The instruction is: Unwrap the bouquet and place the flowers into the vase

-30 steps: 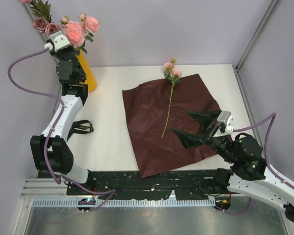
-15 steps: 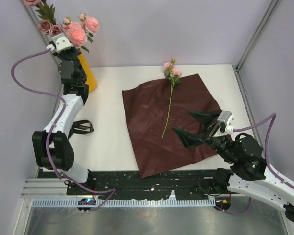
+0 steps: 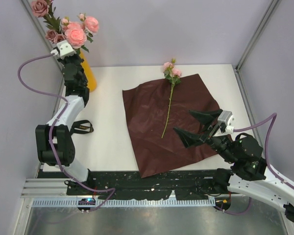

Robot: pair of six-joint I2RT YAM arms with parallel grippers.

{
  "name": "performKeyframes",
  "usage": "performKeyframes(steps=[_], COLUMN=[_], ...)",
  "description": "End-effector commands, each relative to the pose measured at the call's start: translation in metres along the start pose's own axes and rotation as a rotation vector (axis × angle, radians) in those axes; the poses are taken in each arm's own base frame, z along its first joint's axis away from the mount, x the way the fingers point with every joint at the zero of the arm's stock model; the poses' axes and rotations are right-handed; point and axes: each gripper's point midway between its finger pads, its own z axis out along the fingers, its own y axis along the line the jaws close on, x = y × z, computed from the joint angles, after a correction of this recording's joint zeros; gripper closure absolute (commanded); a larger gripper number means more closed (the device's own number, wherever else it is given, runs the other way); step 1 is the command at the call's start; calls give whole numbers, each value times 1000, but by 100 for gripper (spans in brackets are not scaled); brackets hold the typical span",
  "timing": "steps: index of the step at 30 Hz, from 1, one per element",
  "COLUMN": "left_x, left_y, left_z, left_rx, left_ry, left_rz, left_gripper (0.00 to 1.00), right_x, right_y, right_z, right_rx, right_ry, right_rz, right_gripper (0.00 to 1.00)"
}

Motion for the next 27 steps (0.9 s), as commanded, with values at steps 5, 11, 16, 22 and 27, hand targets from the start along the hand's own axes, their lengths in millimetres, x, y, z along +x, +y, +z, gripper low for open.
performKeyframes(steps=[5,11,16,22,27], left_x=[32,30,22,27,32], left_y=[6,-1,-8,-10,-5], left_z=[-1,-7,-20,-46,-64], left_rx=[0,71,151,239,263], left_ry=[76,110,142,204,238], left_rz=[4,30,59,115,127], left_gripper=[76,36,10,4,5], right_x=[-17,-17,-22,-18,-12], right_y=[-4,-5,-5,-5,-7], right_z=[1,5,4,5,0], right_rx=[19,36,43,56,73], right_ry=[-42,0,-13,4,29], right_rz=[-9,8,42,88,117], right_gripper=[5,5,5,5,5])
